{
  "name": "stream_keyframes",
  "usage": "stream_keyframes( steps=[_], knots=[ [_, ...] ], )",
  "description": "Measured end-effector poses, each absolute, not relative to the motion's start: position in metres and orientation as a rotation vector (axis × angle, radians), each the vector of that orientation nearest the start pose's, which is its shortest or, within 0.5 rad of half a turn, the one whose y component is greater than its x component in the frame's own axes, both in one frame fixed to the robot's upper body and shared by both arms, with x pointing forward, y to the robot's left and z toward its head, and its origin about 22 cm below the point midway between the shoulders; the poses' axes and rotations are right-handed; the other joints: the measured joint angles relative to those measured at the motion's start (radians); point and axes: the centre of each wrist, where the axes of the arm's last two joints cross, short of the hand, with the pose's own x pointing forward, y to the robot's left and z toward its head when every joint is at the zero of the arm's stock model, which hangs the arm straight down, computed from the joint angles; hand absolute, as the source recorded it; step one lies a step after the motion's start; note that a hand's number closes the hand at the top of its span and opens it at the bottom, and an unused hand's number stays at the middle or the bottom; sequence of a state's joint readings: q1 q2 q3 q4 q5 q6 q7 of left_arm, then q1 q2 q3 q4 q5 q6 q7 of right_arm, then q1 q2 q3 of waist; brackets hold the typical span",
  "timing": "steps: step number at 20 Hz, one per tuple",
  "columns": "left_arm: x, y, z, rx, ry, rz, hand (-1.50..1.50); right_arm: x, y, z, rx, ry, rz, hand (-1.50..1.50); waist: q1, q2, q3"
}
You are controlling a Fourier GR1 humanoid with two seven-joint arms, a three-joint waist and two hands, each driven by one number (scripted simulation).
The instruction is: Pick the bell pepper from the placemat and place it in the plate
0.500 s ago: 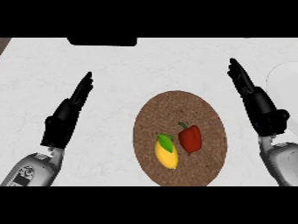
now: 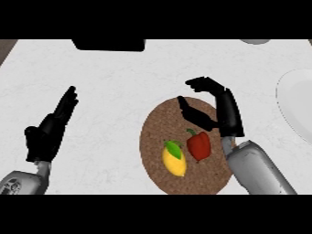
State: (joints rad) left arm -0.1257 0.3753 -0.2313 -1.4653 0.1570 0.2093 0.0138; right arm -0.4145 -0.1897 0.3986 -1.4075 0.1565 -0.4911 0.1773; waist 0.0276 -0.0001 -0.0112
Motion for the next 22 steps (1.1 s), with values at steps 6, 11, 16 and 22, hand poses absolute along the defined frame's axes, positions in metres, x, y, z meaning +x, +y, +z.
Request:
stream_keyframes(
  steps=[6,11,16,22],
  knots=[
    [0.259,0.286,-0.004,0.166,-1.519,-0.162,0.0,0.263,-0.081,0.016,-0.451,-1.82,0.177,-1.5,-0.016,0.0,0.008],
    [0.252,0.298,-0.016,0.165,-1.509,-0.145,0.0,0.23,-0.065,0.002,-0.582,-1.845,0.201,-1.5,-0.032,-0.003,0.009],
    [0.248,0.306,-0.021,0.168,-1.507,-0.134,0.0,0.209,-0.073,0.006,-0.715,-1.772,0.253,-1.5,-0.045,-0.007,0.008],
    [0.246,0.306,-0.024,0.172,-1.501,-0.129,0.0,0.199,-0.084,0.023,-0.822,-1.53,0.458,-1.5,-0.049,-0.008,0.008]
  ],
)
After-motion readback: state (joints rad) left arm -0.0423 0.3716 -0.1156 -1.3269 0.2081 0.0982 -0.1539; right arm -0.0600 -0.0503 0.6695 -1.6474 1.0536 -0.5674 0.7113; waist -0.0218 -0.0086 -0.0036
